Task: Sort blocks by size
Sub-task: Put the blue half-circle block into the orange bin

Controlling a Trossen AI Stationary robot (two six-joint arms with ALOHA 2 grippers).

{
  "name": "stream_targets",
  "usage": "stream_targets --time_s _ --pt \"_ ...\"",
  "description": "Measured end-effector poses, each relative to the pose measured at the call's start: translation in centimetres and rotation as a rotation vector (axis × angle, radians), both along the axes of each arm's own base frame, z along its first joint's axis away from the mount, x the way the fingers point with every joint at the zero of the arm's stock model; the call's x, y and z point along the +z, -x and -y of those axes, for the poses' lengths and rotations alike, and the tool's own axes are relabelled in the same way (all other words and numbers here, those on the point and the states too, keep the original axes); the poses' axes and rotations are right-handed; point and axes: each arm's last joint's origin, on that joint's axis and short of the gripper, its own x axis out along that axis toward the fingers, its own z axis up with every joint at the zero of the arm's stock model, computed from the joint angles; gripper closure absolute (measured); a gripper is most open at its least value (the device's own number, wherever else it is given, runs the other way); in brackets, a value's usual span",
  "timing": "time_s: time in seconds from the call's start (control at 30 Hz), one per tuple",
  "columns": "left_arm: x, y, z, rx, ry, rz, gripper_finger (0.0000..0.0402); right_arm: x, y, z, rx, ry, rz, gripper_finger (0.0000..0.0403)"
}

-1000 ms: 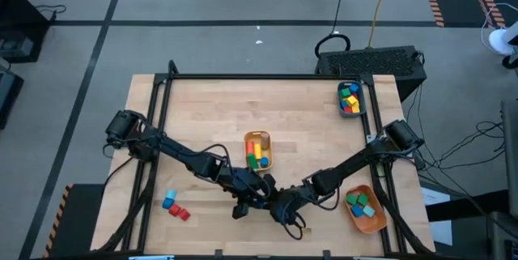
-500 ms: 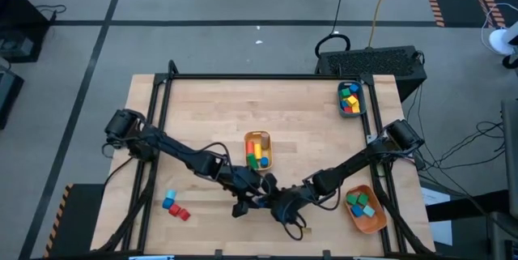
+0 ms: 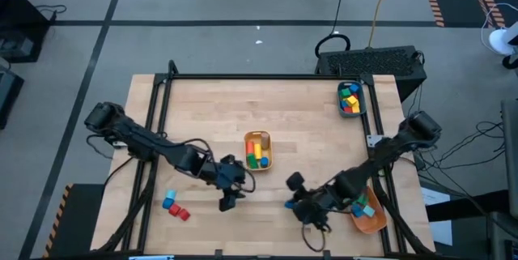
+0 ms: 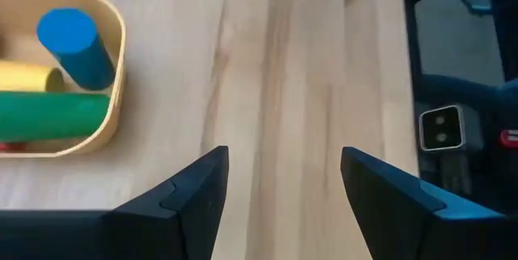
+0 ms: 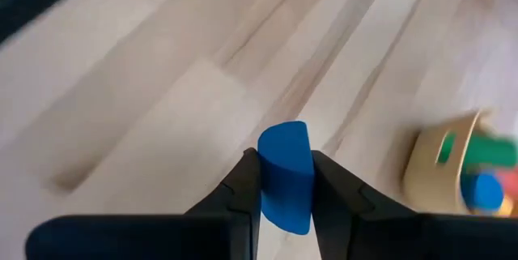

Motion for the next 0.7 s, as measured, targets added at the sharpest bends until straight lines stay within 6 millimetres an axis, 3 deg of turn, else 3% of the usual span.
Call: stream_targets --time_s 0.2,0.3,0.43,0.7 --pt "1.2 2.8 1.4 0.084 -0.049 -0.043 0.0162 2.2 4.0 -0.6 -0.091 -0.072 -0.098 0.0341" --pt "0.9 4.5 2.1 0.15 -0.076 -0.131 0.0162 2.7 6.1 -0.7 -0.151 -0.085 -0.172 0.034" --pt "0.0 6.9 2.9 0.24 -0.119 -0.293 0.0162 2.7 8.6 -0.6 -0.288 -0.073 -0.29 0.0339" --pt "-0.5 9.7 4.8 0.277 -0.163 -0.398 0.0162 2.3 12.4 -1.1 -0.521 -0.053 -0.476 0.0339"
